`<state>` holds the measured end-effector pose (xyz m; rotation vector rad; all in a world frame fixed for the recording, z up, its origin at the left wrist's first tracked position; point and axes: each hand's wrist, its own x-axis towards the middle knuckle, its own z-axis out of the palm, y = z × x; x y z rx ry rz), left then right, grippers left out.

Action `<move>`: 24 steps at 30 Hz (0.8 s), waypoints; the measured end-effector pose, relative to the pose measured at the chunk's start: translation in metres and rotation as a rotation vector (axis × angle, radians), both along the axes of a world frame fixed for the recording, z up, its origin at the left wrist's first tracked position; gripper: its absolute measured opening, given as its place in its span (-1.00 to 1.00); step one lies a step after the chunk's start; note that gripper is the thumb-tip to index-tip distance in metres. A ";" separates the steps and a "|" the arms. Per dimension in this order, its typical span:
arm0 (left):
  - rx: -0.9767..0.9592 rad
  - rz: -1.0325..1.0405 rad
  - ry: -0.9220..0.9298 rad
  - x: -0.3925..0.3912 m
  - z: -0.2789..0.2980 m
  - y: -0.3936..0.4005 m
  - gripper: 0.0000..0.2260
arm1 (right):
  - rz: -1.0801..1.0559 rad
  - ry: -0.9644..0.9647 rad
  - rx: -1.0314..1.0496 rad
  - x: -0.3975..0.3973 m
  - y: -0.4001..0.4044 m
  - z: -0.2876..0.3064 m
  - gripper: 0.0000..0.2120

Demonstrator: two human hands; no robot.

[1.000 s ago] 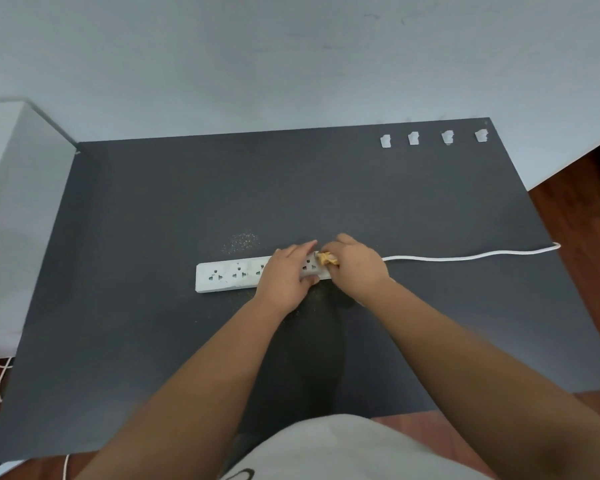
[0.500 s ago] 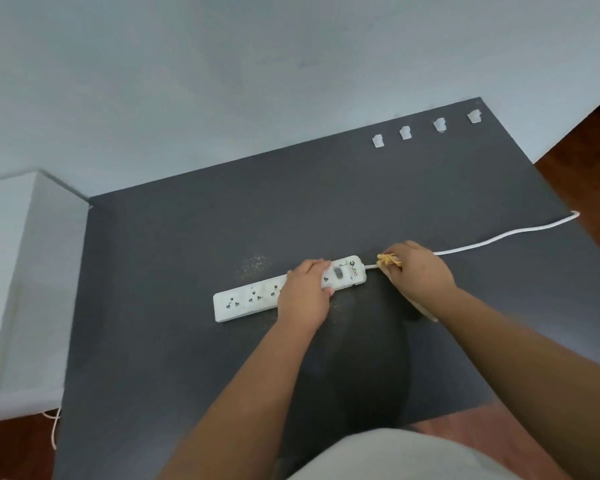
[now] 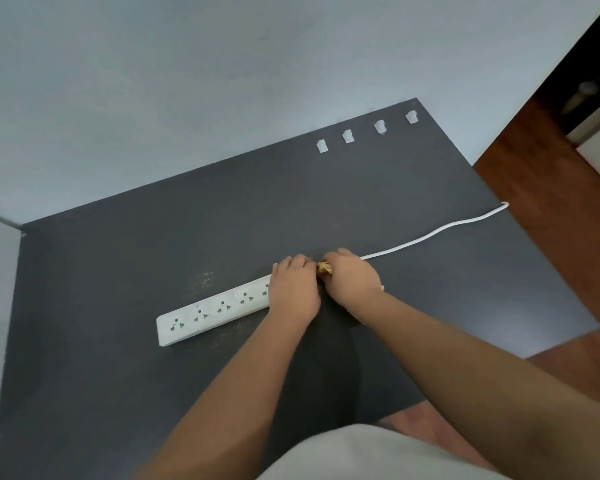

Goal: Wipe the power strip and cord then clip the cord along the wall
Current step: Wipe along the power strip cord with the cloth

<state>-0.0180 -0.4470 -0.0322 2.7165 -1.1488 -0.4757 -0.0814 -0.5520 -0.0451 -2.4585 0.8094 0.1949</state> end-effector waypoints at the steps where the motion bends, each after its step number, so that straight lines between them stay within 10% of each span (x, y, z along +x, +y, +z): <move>1: 0.008 0.032 0.008 0.000 -0.002 -0.001 -0.69 | 0.006 0.008 0.003 -0.001 -0.004 -0.001 -0.76; 24: 0.014 0.005 0.043 0.010 -0.004 0.004 -0.67 | -0.400 0.069 -0.090 -0.068 -0.101 0.006 -0.81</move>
